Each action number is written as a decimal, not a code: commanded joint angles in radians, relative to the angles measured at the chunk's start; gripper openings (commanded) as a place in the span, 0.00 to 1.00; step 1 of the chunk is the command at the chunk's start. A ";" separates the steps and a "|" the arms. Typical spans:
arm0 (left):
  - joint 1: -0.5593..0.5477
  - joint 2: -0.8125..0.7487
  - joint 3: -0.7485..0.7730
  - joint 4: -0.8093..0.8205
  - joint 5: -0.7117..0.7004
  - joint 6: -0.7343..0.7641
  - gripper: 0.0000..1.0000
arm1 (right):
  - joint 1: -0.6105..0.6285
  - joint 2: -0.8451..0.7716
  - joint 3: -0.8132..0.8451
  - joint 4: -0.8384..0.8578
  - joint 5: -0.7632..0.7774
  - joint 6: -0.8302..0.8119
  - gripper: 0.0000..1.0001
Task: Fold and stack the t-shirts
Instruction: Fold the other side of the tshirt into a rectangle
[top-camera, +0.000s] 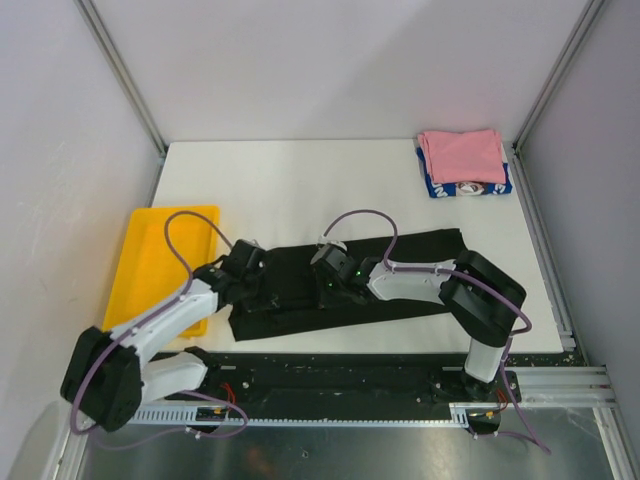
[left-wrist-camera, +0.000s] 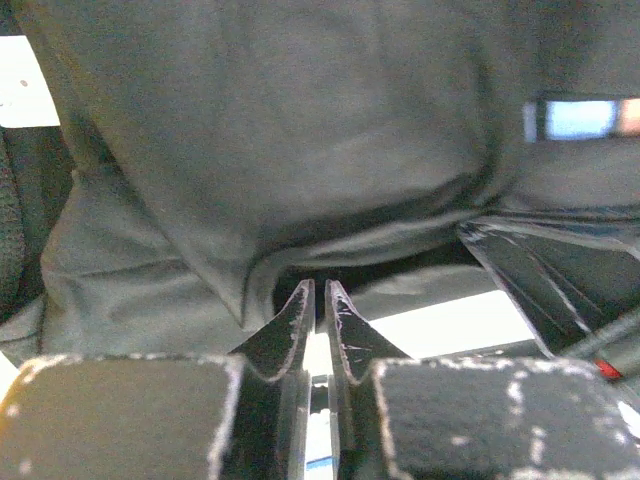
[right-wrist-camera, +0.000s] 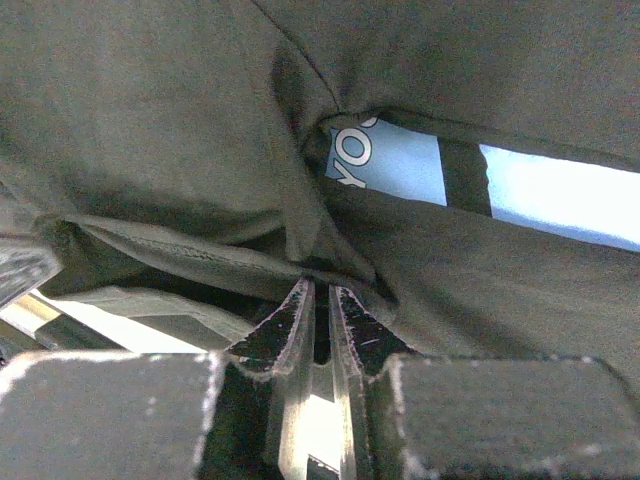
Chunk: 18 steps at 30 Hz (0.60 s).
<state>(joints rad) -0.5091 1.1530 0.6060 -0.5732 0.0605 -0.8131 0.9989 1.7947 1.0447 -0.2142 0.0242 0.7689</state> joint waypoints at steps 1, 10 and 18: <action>0.006 -0.139 0.068 -0.044 0.022 -0.025 0.16 | -0.018 -0.061 0.006 0.033 -0.007 -0.009 0.15; -0.014 -0.248 0.032 -0.102 0.079 -0.146 0.18 | -0.048 -0.155 0.046 0.042 -0.038 0.000 0.16; -0.053 -0.150 0.013 -0.101 0.068 -0.155 0.10 | -0.092 -0.221 0.047 0.000 -0.011 -0.007 0.16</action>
<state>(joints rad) -0.5503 0.9642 0.6273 -0.6636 0.1261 -0.9440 0.9287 1.6272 1.0573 -0.2039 -0.0090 0.7670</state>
